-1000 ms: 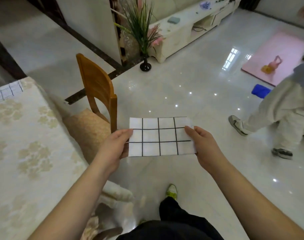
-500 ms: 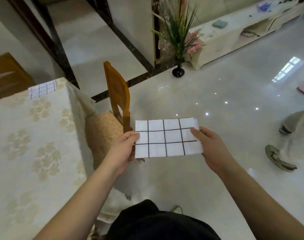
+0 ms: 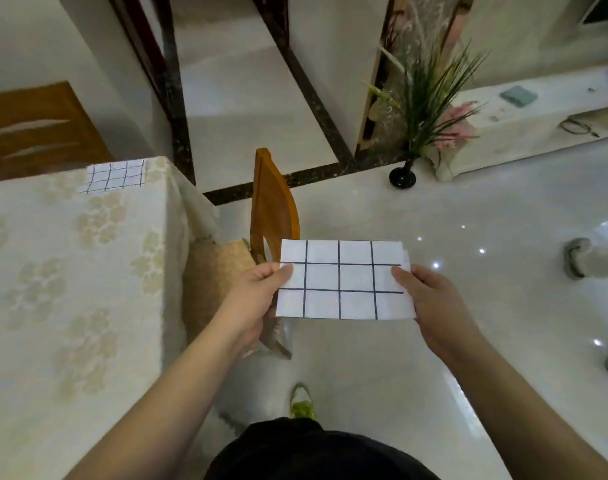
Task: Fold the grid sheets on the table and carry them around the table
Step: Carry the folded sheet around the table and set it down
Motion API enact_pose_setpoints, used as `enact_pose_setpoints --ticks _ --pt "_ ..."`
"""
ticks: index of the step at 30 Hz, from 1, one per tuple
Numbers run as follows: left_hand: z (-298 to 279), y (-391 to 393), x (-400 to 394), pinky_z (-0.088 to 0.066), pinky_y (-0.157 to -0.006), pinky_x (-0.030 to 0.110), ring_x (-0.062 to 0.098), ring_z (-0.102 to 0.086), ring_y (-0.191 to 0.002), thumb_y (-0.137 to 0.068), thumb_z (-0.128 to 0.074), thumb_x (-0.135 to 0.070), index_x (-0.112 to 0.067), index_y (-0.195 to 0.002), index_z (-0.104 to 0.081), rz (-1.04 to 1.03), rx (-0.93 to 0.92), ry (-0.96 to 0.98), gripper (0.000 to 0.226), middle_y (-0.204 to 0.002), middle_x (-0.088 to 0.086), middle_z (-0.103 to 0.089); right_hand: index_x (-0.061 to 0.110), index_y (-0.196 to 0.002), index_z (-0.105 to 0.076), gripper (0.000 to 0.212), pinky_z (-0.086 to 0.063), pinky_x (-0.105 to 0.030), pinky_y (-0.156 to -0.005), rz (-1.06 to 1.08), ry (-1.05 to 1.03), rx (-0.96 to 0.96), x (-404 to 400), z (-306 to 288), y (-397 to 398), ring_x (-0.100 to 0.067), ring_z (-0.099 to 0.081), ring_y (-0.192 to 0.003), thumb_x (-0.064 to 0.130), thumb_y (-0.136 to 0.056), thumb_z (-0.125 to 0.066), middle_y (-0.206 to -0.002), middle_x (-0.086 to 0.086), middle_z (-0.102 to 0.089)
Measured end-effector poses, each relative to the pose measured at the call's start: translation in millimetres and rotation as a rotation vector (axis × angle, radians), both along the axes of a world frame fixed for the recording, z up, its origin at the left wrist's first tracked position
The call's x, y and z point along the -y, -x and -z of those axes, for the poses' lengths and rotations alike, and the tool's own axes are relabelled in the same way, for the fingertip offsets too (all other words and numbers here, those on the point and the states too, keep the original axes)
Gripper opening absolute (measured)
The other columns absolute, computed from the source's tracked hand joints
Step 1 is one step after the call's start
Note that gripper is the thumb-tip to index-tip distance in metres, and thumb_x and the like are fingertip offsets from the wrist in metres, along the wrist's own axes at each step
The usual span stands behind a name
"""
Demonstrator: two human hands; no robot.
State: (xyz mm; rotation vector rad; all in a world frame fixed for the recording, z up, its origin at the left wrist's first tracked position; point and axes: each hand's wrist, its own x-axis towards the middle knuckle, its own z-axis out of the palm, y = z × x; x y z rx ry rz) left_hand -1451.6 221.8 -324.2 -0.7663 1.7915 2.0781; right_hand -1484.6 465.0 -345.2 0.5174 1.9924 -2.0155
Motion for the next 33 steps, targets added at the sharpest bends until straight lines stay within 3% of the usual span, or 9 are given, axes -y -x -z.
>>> enact_pose_setpoints --ticks 10,18,21,27,30,33 --pt "-14 108 16 -0.053 -0.067 0.028 0.019 -0.073 -0.089 -0.093 -0.061 -0.029 -0.010 -0.107 -0.070 -0.024 -0.034 0.074 0.025 -0.098 0.006 -0.075 0.007 -0.095 -0.074 0.014 -0.051 -0.057 -0.094 -0.051 0.043 -0.022 11 -11 115 -0.038 -0.068 -0.100 0.017 -0.092 -0.065 -0.098 -0.015 -0.075" --pt "-26 218 -28 -0.054 -0.086 0.043 0.026 -0.072 -0.092 -0.095 -0.058 -0.023 -0.011 -0.104 -0.070 -0.137 -0.075 0.039 0.019 -0.098 0.009 -0.075 0.010 -0.098 -0.072 0.012 -0.057 -0.045 -0.088 -0.116 0.058 -0.058 -27 -25 236 -0.028 -0.072 -0.091 0.017 -0.091 -0.065 -0.093 -0.008 -0.076" --pt "-39 257 -43 -0.053 -0.083 0.040 0.024 -0.072 -0.090 -0.096 -0.055 -0.022 -0.010 -0.107 -0.069 -0.187 -0.119 -0.015 0.021 -0.101 0.011 -0.075 0.011 -0.098 -0.072 0.012 -0.057 -0.046 -0.087 -0.170 0.081 -0.051 -41 -33 283 -0.028 -0.072 -0.092 0.018 -0.091 -0.065 -0.093 -0.008 -0.076" --pt "-58 315 -73 -0.051 -0.084 0.041 0.031 -0.065 -0.095 -0.096 -0.055 -0.018 -0.007 -0.109 -0.066 -0.392 -0.158 -0.022 0.021 -0.101 0.015 -0.071 0.005 -0.089 -0.069 0.013 -0.052 -0.047 -0.079 -0.237 0.114 -0.057 -44 -55 365 -0.034 -0.066 -0.085 0.018 -0.090 -0.066 -0.103 -0.028 -0.068" --pt "-62 334 -72 -0.049 -0.095 0.049 0.038 -0.062 -0.109 -0.096 -0.055 -0.020 -0.004 -0.119 -0.062 -0.417 -0.156 0.000 0.028 -0.115 0.022 -0.066 0.007 -0.095 -0.069 0.010 -0.053 -0.048 -0.086 -0.265 0.157 -0.066 -36 -69 397 -0.030 -0.069 -0.089 0.015 -0.092 -0.063 -0.100 -0.019 -0.073" --pt "-62 352 -62 -0.051 -0.091 0.047 0.037 -0.066 -0.104 -0.096 -0.055 -0.020 0.000 -0.118 -0.061 -0.445 -0.161 0.023 0.030 -0.111 0.022 -0.069 0.004 -0.095 -0.069 0.012 -0.052 -0.042 -0.081 -0.303 0.173 -0.090 -24 -77 426 -0.027 -0.068 -0.084 0.014 -0.092 -0.064 -0.096 -0.016 -0.073"
